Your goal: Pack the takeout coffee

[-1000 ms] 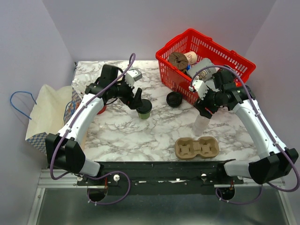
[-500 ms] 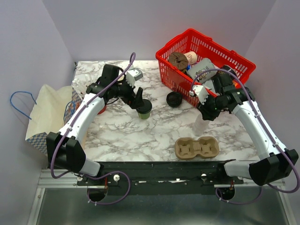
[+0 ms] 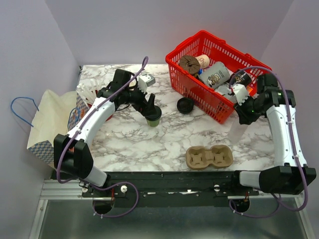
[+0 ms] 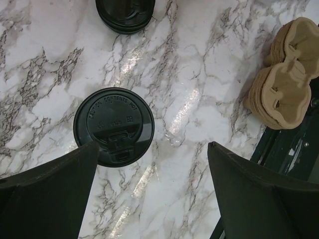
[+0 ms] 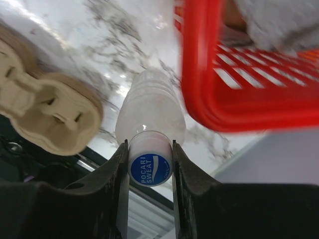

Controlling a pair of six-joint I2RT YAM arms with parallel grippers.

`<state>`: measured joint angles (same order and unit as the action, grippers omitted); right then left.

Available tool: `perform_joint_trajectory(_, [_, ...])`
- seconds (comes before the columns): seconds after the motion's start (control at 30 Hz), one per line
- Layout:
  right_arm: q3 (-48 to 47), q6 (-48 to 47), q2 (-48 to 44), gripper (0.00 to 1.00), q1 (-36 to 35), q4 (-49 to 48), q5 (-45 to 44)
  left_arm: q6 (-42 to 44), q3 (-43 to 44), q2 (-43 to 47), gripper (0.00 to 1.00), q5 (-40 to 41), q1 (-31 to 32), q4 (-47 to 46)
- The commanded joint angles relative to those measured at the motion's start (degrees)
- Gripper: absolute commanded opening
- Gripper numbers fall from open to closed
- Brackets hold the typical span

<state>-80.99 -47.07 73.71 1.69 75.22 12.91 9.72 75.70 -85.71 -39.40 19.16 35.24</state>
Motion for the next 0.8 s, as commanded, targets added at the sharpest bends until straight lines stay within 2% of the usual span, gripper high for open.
perform_joint_trajectory(0.0, [-3.1, -5.6, 0.2, 0.00, 5.0, 1.6, -1.7, -1.0, 1.2, -0.9, 0.97, -2.6, 0.6, -2.3])
perform_joint_trajectory(0.07, [-2.0, -5.7, 0.6, 0.02, 5.7, 0.2, -2.2, -1.1, 1.1, -1.4, 0.97, -2.7, 0.9, -2.7])
perform_joint_trajectory(0.23, [0.7, -3.4, 2.0, 0.16, 6.8, -4.9, -2.2, -1.0, 1.6, -1.4, 0.97, -2.3, 0.9, -2.4])
perform_joint_trajectory(0.43, [0.0, -0.8, 2.8, 0.53, 8.5, -6.4, -1.5, 0.3, 3.5, -0.3, 0.98, 2.1, 0.9, 0.3])
perform_joint_trajectory(0.5, [-0.4, -0.7, 2.1, 0.58, 8.5, -6.6, -0.7, 0.7, 4.0, -0.2, 0.99, 5.0, 0.9, 2.0])
perform_joint_trajectory(0.57, [-0.7, 0.3, 1.8, 0.68, 8.5, -6.8, -0.1, 4.0, 4.6, -0.9, 0.99, 7.0, 0.9, 5.1])
perform_joint_trajectory(0.63, [-1.5, 0.9, 1.6, 0.74, 8.5, -7.1, 0.4, 6.4, 4.5, -1.4, 0.99, 9.8, 1.0, 6.5])
perform_joint_trajectory(0.77, [-4.0, 3.6, 1.4, 0.76, 8.5, -8.0, 1.9, 11.4, 3.1, -1.7, 0.99, 15.0, 0.5, 9.1])
